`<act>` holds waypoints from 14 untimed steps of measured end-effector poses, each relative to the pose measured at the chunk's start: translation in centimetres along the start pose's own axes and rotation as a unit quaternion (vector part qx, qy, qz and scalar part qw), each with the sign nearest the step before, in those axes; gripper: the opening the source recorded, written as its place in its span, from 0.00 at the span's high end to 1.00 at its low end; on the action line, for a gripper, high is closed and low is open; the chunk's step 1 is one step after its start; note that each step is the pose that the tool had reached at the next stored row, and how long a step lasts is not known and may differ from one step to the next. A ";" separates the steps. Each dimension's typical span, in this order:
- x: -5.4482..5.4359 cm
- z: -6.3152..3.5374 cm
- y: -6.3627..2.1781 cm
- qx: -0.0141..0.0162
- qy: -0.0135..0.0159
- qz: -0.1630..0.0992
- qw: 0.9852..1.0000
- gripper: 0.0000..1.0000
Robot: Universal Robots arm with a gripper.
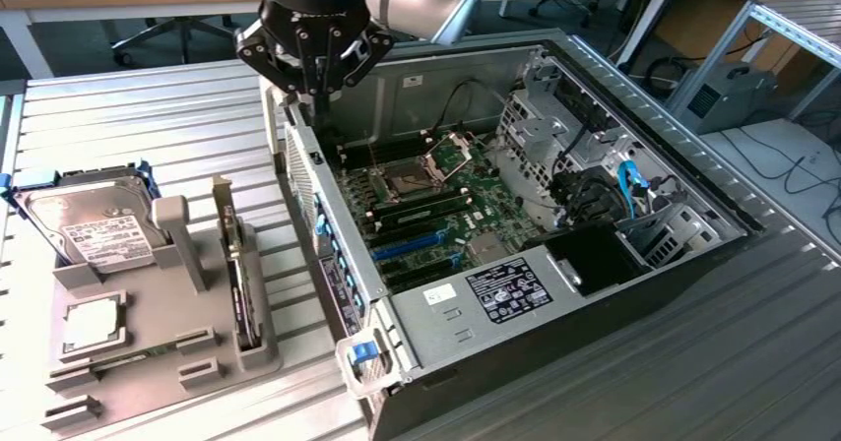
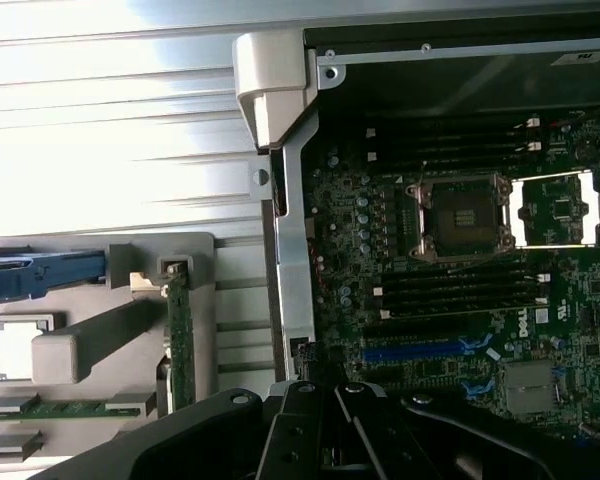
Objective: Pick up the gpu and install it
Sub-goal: 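Reach for the gpu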
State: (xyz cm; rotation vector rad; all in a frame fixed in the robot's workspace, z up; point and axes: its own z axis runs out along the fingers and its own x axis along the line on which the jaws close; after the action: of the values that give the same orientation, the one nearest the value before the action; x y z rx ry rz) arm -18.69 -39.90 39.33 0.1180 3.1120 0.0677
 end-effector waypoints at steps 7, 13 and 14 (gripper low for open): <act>0.7 -0.02 -0.05 0.000 0.000 0.000 1.000 0.89; 1.0 -0.03 -0.08 0.000 0.000 0.000 1.000 0.89; 1.1 -0.04 -0.08 0.000 0.000 0.000 1.000 0.89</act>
State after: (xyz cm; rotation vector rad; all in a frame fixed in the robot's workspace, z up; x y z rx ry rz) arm -19.79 -39.90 39.33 0.1179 3.1121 0.0675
